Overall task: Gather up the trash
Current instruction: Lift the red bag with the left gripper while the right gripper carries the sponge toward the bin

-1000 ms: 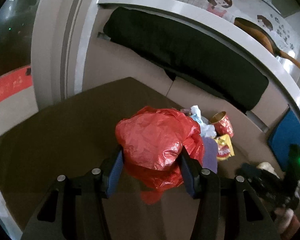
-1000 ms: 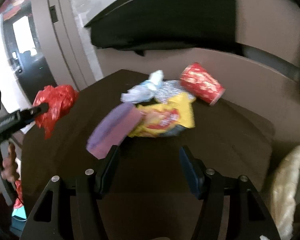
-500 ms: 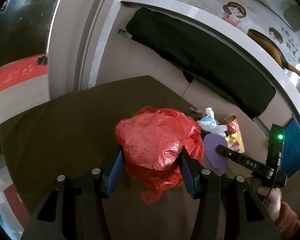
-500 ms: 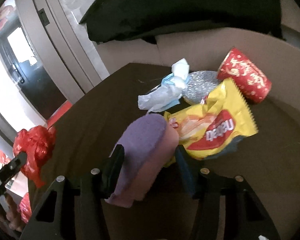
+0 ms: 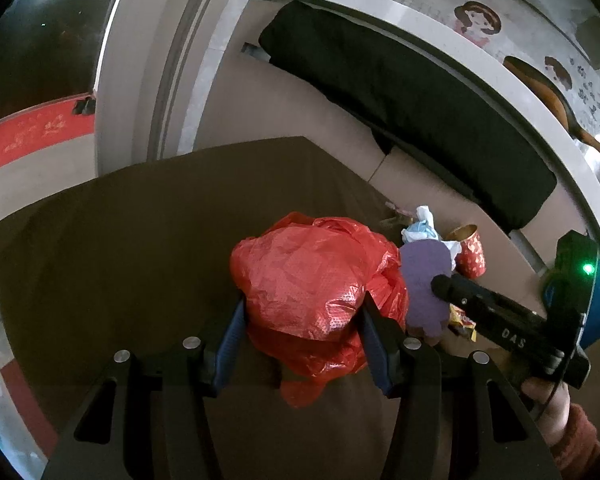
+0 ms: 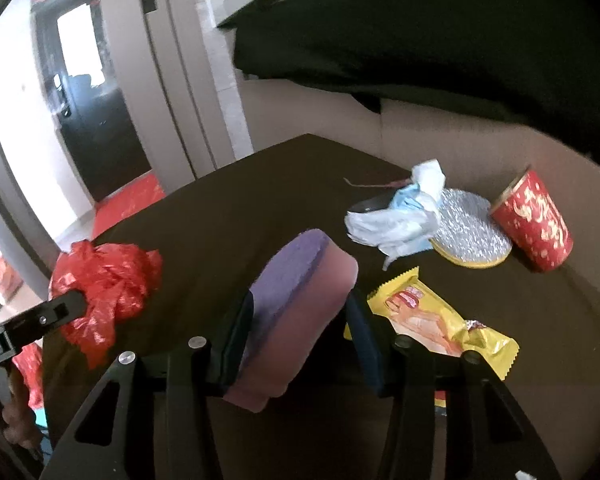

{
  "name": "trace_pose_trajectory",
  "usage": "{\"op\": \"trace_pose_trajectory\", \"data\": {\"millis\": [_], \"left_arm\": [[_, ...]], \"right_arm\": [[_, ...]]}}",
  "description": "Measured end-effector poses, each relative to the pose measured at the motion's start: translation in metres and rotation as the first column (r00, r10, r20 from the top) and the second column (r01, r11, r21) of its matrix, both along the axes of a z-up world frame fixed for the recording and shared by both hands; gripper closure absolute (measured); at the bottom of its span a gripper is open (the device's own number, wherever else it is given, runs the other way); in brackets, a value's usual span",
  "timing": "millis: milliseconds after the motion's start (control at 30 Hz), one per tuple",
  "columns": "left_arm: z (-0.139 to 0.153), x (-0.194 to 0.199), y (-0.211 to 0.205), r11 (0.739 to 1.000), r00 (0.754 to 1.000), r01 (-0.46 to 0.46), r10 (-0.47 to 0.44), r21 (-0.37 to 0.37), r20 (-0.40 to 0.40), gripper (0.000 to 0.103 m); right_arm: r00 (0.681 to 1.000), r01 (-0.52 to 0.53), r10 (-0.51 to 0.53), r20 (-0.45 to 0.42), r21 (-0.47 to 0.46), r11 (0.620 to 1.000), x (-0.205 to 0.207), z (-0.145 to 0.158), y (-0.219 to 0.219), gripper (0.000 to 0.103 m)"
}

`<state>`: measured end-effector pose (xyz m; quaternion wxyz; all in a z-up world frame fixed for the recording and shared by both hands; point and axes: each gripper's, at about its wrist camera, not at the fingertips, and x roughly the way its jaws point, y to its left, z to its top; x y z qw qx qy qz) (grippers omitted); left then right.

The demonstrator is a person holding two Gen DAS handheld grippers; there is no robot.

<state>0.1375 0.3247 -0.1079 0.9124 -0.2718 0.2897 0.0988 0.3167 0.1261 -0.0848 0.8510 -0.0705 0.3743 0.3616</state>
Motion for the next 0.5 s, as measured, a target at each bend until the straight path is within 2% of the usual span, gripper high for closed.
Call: {"op": "trace_pose_trajectory", "data": {"millis": [133, 267, 500], "left_arm": [[-0.001, 0.000, 0.000, 1.000, 1.000, 0.000, 0.000, -0.004, -0.003, 0.048], [-0.001, 0.001, 0.001, 1.000, 1.000, -0.001, 0.001, 0.003, -0.008, 0.048], [-0.005, 0.003, 0.002, 1.000, 1.000, 0.000, 0.001, 0.008, -0.018, 0.048]], "right_arm": [[0.999, -0.033, 0.033, 0.018, -0.016, 0.999, -0.009, 0.001, 0.008, 0.057], [1.000, -0.020, 0.021, 0.019, -0.040, 0.999, -0.007, -0.003, 0.014, 0.057], [0.998, 0.020, -0.021, -0.054, -0.013, 1.000, 0.009, -0.011, 0.020, 0.057]]}}
